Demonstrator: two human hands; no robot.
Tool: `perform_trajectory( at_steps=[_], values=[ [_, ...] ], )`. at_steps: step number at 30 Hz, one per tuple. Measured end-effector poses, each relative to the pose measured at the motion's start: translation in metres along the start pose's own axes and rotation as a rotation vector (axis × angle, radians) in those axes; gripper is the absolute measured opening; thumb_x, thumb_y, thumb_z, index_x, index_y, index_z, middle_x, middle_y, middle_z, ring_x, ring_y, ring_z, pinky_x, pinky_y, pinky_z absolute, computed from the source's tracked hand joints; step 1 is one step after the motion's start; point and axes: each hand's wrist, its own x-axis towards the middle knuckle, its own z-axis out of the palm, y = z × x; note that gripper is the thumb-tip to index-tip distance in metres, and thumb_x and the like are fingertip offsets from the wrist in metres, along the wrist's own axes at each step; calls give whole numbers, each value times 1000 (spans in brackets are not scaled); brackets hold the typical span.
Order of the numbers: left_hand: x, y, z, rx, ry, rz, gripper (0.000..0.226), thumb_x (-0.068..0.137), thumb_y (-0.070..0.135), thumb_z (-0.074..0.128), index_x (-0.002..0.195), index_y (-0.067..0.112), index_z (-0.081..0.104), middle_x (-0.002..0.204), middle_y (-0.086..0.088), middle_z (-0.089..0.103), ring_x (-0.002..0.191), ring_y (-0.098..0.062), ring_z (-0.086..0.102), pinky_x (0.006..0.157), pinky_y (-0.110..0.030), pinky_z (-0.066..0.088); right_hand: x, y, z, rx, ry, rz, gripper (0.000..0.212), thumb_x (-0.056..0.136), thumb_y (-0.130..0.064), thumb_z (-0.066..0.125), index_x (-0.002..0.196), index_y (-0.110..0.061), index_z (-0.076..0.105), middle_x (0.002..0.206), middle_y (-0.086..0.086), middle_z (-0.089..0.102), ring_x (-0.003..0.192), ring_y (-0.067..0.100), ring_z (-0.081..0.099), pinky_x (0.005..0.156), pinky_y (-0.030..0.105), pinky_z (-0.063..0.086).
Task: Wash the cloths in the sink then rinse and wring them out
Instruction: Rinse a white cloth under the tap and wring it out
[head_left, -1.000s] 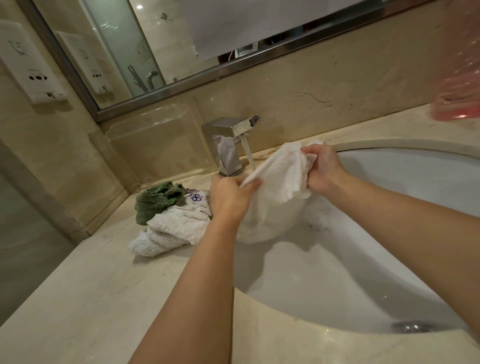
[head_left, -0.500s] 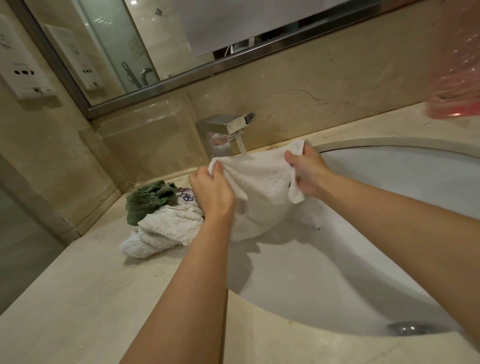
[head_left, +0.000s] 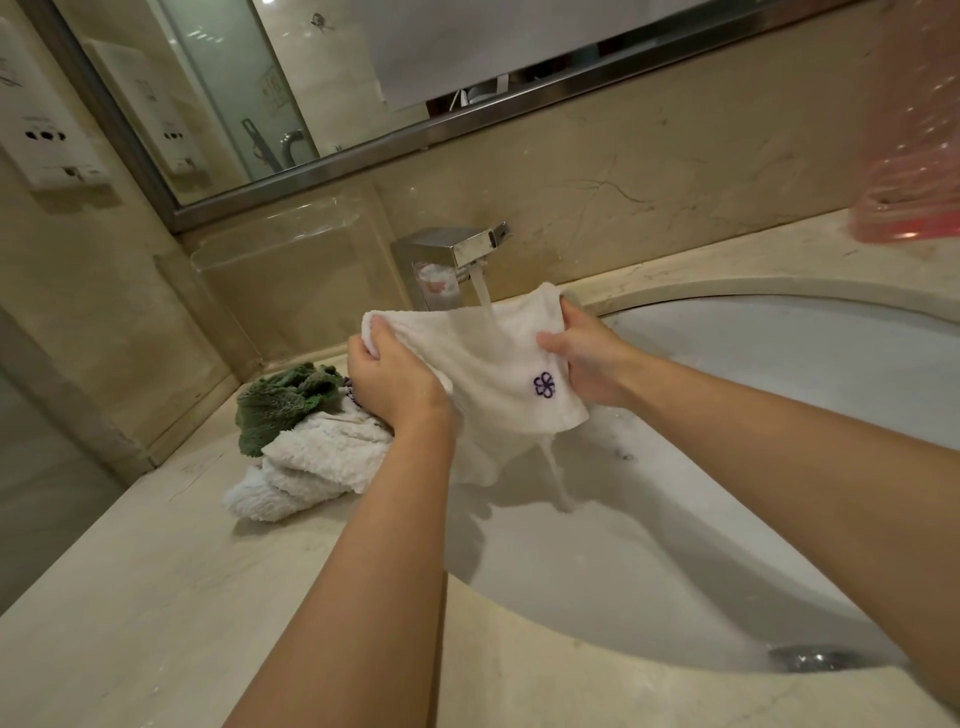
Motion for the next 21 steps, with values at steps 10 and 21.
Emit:
perform_trajectory(
  at_steps=[10,21],
  values=[
    [9,6,-4,-209,139,-19,22,100,22,47,87,9,59,76,7,55,74,-10,53,67,-15,44,-6,16,20,-88,-8,28,43,100,-4,44,139,-23,44,124,10,61,107,28,63,77,39,58],
    [12,6,-4,-305,120,-4,23,100,21,48,107,3,61,91,-1,61,91,-17,60,89,-32,50,-10,10,19,-223,-7,13,22,101,-8,45,113,-19,59,122,8,62,114,28,57,95,49,49]
  ],
)
